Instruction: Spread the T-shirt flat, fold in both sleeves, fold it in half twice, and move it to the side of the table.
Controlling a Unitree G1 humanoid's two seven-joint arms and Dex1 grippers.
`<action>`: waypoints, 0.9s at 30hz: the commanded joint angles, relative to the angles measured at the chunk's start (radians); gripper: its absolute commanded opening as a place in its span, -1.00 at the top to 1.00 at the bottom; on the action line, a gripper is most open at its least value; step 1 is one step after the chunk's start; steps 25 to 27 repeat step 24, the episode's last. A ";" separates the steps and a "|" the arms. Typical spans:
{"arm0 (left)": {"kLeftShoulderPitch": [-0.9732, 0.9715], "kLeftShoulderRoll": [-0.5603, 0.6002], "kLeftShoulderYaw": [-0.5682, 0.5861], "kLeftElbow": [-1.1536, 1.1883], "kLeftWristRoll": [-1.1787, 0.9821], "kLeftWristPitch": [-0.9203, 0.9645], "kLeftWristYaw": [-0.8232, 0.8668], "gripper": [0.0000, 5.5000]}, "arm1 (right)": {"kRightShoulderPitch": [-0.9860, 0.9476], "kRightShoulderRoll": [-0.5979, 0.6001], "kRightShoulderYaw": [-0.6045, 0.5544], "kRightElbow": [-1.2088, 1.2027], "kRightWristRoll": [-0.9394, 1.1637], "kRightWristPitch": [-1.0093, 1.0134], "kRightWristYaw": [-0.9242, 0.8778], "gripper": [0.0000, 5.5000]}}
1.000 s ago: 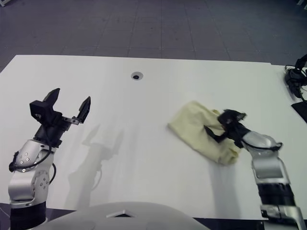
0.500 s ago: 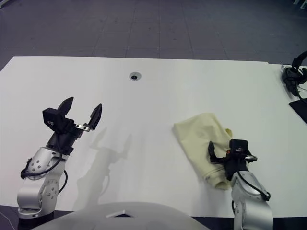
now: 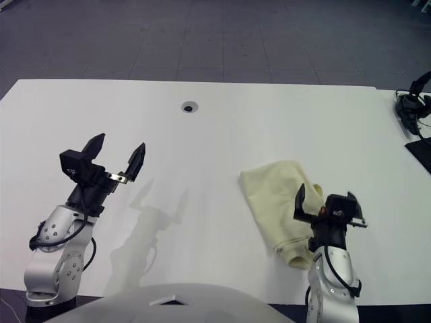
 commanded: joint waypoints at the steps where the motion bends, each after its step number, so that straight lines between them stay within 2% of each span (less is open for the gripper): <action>1: -0.016 -0.010 -0.003 0.013 -0.004 -0.002 0.004 -0.95 | -0.065 -0.045 0.028 -0.079 -0.023 -0.062 0.028 -0.96; 4: -0.017 -0.015 -0.003 0.016 -0.002 -0.004 0.006 -0.95 | -0.127 -0.119 0.044 -0.035 0.018 0.044 0.107 -0.96; 8: -0.024 -0.023 -0.015 0.038 0.009 -0.011 0.001 -0.95 | -0.248 -0.308 0.053 0.127 0.065 0.233 0.280 -0.96; 12: -0.021 -0.022 -0.029 0.062 0.020 -0.025 -0.013 -0.95 | -0.364 -0.536 0.090 0.257 0.012 0.220 0.448 -0.96; 14: -0.023 -0.022 -0.028 0.066 0.021 -0.028 -0.014 -0.95 | -0.402 -0.595 0.118 0.308 -0.009 0.210 0.494 -0.96; 16: -0.020 -0.018 -0.032 0.065 0.019 -0.028 -0.021 -0.95 | -0.426 -0.661 0.175 0.373 -0.039 0.200 0.560 -0.96; 19: -0.018 -0.012 -0.037 0.069 0.022 -0.031 -0.031 -0.95 | -0.445 -0.771 0.292 0.495 -0.192 0.055 0.596 -0.96; 23: -0.029 -0.008 -0.032 0.076 0.021 -0.030 -0.036 -0.95 | -0.466 -0.828 0.385 0.593 -0.305 -0.053 0.623 -0.96; 27: -0.029 -0.008 -0.031 0.076 0.021 -0.030 -0.036 -0.95 | -0.469 -0.831 0.396 0.613 -0.315 -0.066 0.624 -0.96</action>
